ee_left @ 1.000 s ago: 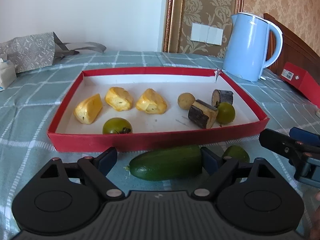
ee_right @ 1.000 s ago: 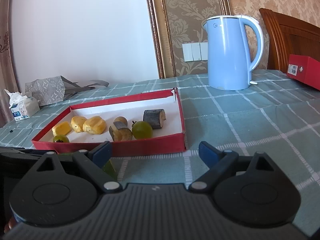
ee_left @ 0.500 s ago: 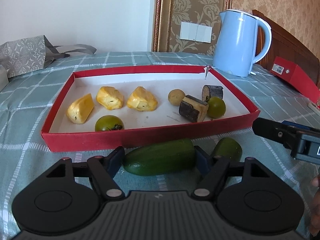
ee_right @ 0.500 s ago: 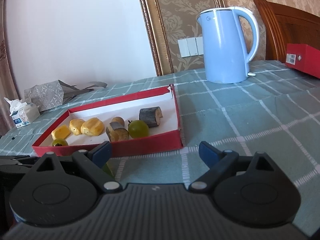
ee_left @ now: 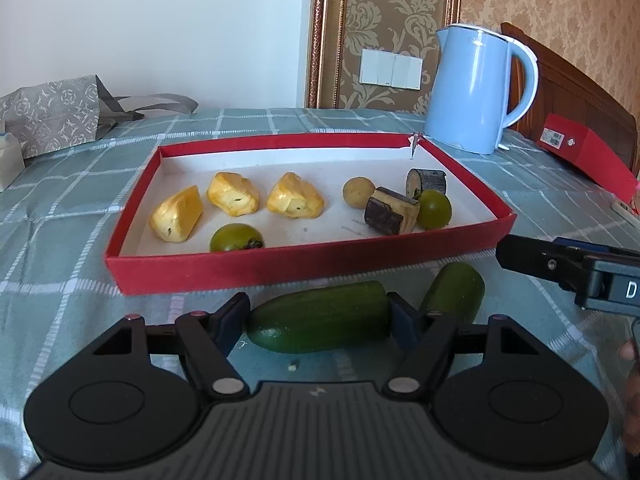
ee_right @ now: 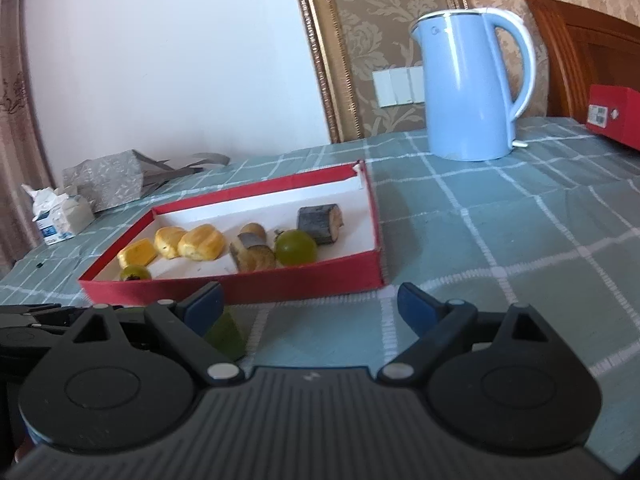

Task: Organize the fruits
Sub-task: 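Move the right tool toward the small green cucumber while left approaches the large cucumber, then close the right tool around the small green cucumber, then grasp the large dark green cucumber with the left tool while right holds the small cucumber, then carry the large cucumber into the tray and open the left tool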

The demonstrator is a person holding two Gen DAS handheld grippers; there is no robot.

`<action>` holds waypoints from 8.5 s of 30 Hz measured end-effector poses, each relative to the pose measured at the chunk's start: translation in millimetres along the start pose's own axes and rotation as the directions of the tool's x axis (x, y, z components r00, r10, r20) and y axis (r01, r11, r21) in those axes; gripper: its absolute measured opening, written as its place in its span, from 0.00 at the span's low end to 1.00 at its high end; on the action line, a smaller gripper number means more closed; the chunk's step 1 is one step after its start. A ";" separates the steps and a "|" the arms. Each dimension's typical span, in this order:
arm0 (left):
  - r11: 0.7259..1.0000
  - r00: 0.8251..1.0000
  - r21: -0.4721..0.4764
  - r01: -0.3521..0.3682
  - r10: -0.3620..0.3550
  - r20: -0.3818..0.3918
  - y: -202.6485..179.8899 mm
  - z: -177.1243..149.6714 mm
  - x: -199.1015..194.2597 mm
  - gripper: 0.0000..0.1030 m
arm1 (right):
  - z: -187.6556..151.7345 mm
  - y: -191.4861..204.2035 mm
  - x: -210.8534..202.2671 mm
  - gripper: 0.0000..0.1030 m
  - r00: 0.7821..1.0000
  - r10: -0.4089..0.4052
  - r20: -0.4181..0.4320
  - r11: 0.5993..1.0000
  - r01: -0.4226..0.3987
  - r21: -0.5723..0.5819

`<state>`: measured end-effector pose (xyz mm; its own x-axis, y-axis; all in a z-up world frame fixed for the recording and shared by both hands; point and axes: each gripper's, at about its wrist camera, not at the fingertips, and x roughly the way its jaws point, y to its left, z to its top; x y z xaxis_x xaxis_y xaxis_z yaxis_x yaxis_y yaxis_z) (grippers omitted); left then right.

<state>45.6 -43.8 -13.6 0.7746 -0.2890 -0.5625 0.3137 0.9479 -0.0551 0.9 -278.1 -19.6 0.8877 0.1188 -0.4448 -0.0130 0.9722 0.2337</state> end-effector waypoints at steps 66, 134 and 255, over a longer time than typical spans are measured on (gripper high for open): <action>0.992 0.998 -0.121 -0.036 0.043 0.052 53.2 -10.6 -27.5 0.71 | -6.6 56.7 29.3 0.74 0.976 -0.189 -0.110 0.951 0.153 -0.270; 1.000 0.999 -0.012 0.012 -0.011 0.034 51.3 -50.1 -84.3 0.71 | -2.1 37.5 28.1 0.32 0.992 -0.100 -0.074 0.984 0.088 -0.153; 0.987 0.963 -0.014 -0.161 0.160 0.218 43.4 51.7 -9.5 0.60 | -1.1 35.7 33.0 0.31 0.991 -0.098 -0.091 0.985 0.084 -0.150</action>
<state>80.3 -6.8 32.0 0.9157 -0.1554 -0.3705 0.1770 0.9839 0.0247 29.2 -239.2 -26.8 0.8391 0.0409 -0.5425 -0.0074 0.9979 0.0637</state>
